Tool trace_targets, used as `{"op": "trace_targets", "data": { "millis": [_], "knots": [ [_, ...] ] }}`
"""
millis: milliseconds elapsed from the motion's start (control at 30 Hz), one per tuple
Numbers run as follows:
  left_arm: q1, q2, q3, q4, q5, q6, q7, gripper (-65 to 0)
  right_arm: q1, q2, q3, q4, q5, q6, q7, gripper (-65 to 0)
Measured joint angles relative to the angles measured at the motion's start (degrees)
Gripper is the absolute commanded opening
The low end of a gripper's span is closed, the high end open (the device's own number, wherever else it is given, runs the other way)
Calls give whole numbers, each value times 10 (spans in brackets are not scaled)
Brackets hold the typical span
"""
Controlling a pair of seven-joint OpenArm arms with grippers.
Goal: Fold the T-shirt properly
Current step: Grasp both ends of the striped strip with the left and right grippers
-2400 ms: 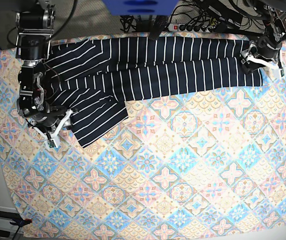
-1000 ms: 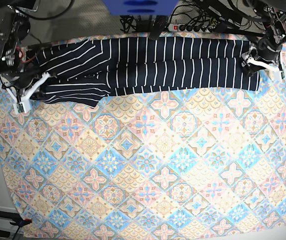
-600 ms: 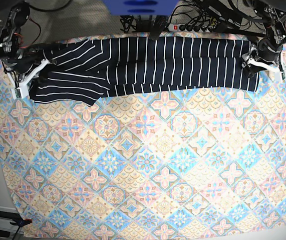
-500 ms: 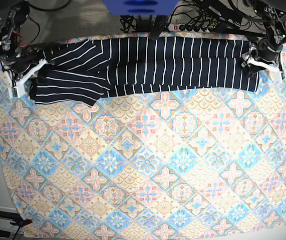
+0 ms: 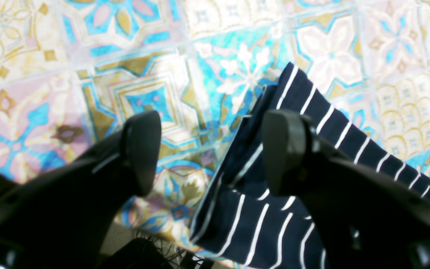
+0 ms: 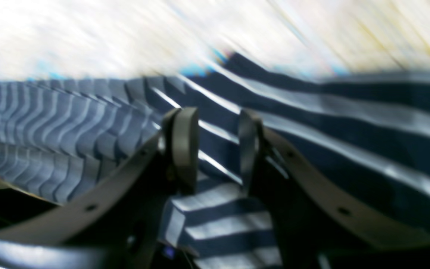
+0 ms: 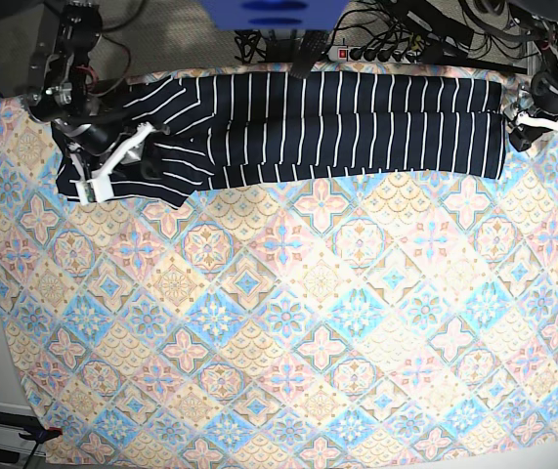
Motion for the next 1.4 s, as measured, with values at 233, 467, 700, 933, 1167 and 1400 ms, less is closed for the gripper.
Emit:
{"op": "trace_targets", "data": {
  "millis": [233, 467, 700, 933, 1167, 1400],
  "knots": [
    [-48, -9, 28, -51, 5, -1, 83, -229, -1, 3, -45, -1, -3, -2, 17, -469],
    [-62, -20, 26, -79, 6, 0, 91, -229, 2, 3, -45, -1, -2, -2, 17, -469],
    [-63, -21, 103, -78, 26, 0, 81, -234, 3, 3, -46, -1, -3, -2, 17, -469],
    [-61, -23, 119, -77, 30, 1, 73, -292, 3, 3, -43, -1, -3, -2, 17, -469],
    [-63, -19, 124, -79, 23, 0, 84, -650, 5, 3, -43, -1, -3, -2, 17, -469],
    [-97, -11, 81, -82, 25, -2, 96, -650, 9, 3, -45, -1, -3, -2, 17, -469]
  ]
}}
